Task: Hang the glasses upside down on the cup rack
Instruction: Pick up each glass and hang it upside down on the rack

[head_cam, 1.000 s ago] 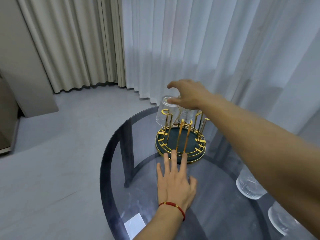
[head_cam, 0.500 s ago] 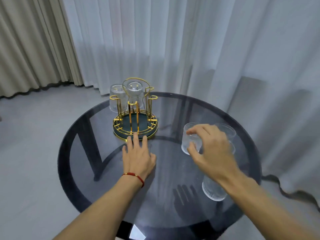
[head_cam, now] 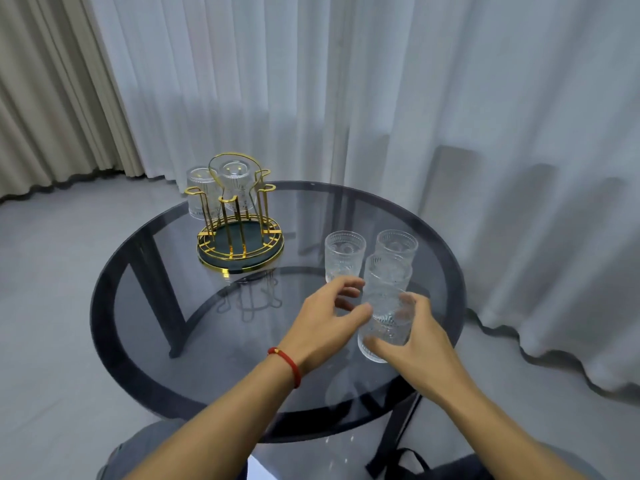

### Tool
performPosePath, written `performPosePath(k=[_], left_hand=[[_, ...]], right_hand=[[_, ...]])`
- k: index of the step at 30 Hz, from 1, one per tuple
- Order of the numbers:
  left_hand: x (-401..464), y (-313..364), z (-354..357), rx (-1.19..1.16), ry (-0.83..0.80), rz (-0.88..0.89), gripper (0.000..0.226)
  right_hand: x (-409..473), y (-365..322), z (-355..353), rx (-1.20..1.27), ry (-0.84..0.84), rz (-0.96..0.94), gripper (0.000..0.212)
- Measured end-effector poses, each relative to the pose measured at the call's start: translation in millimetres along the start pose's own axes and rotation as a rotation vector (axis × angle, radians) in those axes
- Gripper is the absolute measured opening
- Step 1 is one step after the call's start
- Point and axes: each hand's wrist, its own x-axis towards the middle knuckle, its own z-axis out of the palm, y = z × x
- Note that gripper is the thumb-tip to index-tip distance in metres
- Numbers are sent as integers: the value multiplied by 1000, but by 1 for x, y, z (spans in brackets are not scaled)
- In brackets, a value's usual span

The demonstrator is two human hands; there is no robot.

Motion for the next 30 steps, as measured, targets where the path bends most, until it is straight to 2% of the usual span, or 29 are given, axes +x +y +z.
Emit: performPosePath(k=[4, 7, 9, 11, 14, 17, 20, 23, 25, 26, 28, 30], left_hand=[[-5, 2, 9, 103, -88, 28, 61], [-6, 3, 11, 183, -112, 88, 73], [-7, 6, 6, 233, -74, 133, 75], [-6, 11, -5, 227, -11, 158, 62], [0, 18, -30, -35, 75, 9, 43], [10, 17, -56, -434, 135, -131, 46], [15, 6, -75, -687, 106, -112, 53], [20, -10, -87, -738, 110, -66, 52], [28, -25, -97, -682, 155, -72, 55], [33, -33, -104, -577, 206, -78, 55], [41, -55, -116, -156, 332, -87, 50], [47, -81, -125, 293, 395, -134, 54]], right_hand=[[-3, -1, -7, 40, -16, -18, 87], [-8, -8, -8, -75, 33, -175, 88], [-11, -14, -5, -133, 63, -337, 88], [-7, -18, -1, -140, 50, -463, 86], [2, -28, 4, 13, 29, -509, 82], [10, -45, 16, 208, -9, -414, 67], [23, -67, 34, 424, -144, -218, 69], [42, -88, 48, 549, -173, -106, 51], [54, -99, 52, 533, -142, -134, 51], [61, -103, 52, 467, -104, -179, 54], [77, -113, 47, 348, -12, -259, 50], [99, -121, 38, 340, 68, -273, 48]])
